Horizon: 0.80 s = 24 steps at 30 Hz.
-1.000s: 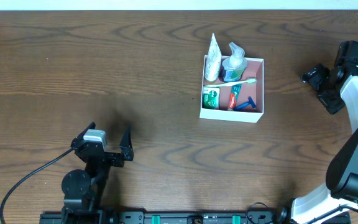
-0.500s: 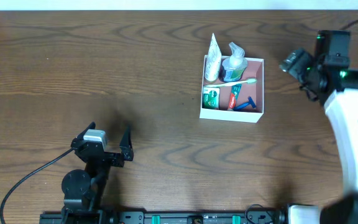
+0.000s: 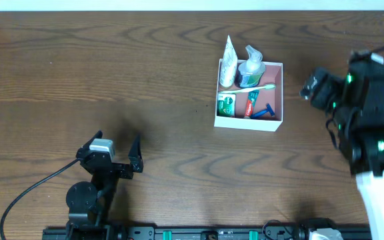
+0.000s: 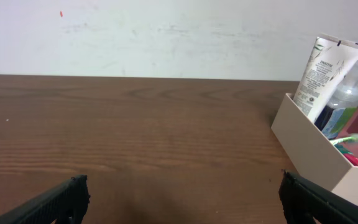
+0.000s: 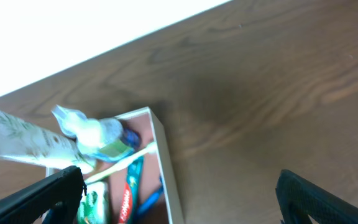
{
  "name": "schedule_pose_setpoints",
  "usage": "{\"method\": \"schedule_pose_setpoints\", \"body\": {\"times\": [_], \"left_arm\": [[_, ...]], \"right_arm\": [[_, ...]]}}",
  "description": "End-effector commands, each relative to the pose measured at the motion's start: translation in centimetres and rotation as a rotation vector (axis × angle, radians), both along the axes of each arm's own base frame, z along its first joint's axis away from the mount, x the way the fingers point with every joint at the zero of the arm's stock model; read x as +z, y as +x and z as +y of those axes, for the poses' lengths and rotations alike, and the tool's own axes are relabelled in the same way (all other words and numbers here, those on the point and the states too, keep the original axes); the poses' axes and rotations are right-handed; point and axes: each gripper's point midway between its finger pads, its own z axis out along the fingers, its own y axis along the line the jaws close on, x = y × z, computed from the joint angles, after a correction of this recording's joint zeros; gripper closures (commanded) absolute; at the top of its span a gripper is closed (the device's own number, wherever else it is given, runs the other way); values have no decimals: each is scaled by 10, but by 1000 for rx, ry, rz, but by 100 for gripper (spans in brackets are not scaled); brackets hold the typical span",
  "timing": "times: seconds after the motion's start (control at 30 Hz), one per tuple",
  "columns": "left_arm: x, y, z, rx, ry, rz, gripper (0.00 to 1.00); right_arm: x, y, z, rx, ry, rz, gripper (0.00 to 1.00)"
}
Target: Pack container
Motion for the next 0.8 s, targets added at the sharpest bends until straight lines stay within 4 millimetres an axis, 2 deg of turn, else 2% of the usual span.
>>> {"method": "schedule_pose_setpoints", "body": {"times": [0.0, 0.2, 0.47, 0.6, 0.77], "left_arm": [[6, -1, -1, -4, -10, -19, 2], [6, -1, -1, -4, -10, -19, 2], [6, -1, -1, -4, -10, -19, 2], [6, -1, -1, -4, -10, -19, 2], [6, -1, -1, -4, -10, -19, 2]], "right_arm": [[-1, -16, -7, -22, -37, -69, 1], [-19, -39, -5, -1, -34, -276, 1], [-74, -67, -4, 10, -15, -427, 1], [-95, -73, 2, 55, -18, -466, 1], [-108, -72, 14, 154, -62, -491, 1]]}}
